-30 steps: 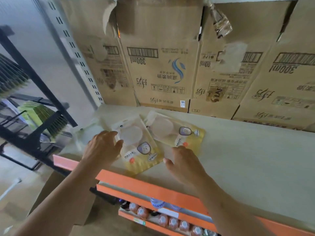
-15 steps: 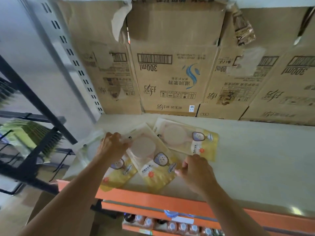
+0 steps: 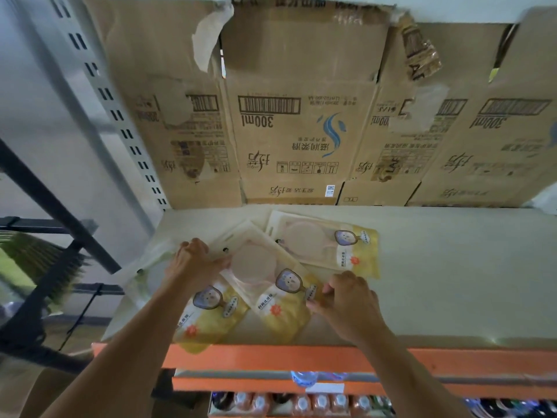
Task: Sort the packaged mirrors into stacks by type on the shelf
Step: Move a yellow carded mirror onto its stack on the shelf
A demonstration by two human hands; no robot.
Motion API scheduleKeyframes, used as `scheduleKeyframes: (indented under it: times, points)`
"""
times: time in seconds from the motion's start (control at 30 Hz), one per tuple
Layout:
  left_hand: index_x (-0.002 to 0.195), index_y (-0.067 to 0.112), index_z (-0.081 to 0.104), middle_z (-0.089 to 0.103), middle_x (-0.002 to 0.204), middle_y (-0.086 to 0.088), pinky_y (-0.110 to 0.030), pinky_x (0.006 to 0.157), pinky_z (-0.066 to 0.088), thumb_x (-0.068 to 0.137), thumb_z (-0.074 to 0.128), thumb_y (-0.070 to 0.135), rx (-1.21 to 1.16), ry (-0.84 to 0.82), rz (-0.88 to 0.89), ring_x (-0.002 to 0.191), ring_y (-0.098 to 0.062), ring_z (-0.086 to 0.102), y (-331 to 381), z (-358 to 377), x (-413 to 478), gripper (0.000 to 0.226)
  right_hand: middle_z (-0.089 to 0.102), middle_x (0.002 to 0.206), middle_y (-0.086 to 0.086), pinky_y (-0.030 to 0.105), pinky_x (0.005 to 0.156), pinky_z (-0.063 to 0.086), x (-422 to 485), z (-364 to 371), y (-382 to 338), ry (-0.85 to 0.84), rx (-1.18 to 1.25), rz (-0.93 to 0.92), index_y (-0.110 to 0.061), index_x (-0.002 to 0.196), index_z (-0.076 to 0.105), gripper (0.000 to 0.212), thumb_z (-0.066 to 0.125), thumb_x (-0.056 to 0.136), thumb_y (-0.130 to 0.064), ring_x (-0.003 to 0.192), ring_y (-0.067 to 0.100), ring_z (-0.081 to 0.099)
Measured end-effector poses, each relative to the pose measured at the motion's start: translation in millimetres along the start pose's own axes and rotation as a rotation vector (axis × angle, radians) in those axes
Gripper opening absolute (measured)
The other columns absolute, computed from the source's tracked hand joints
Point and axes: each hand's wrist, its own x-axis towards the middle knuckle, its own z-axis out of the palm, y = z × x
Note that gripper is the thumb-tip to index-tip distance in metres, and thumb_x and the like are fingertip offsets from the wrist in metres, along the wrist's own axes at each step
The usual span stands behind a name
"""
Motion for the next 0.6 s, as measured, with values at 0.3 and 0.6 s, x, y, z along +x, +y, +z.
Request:
scheduleKeyframes:
  times: [0.3,0.6]
  points:
    - [0.120,0.010,0.048,0.046,0.117,-0.009,-0.032,0.080,0.043,0.070,0.072,0.059,-0.002,-0.011,-0.027,0.107,-0.026,0.050,-4.4,-1.1,8.7,0.075,0.049,0.105,-0.003,0.033,0.087,0.037,-4.4,7.1,-2.2,0.067,0.088,0.082,-0.019,0.111,0.054,0.052,0.071,0.073,-0.050,0.106,0.019,0.048]
    - [0.077,0.007,0.065,0.065,0.079,-0.008,-0.026,0.048,0.033,0.066,0.073,0.063,-0.018,-0.057,0.012,0.073,-0.020,0.060,-6.4,-5.8,16.1,0.057,0.048,0.089,-0.005,0.030,0.077,0.036,1.6,7.0,1.9,0.067,0.103,0.095,-0.023,0.082,0.046,0.027,0.065,0.079,-0.043,0.091,0.019,0.049]
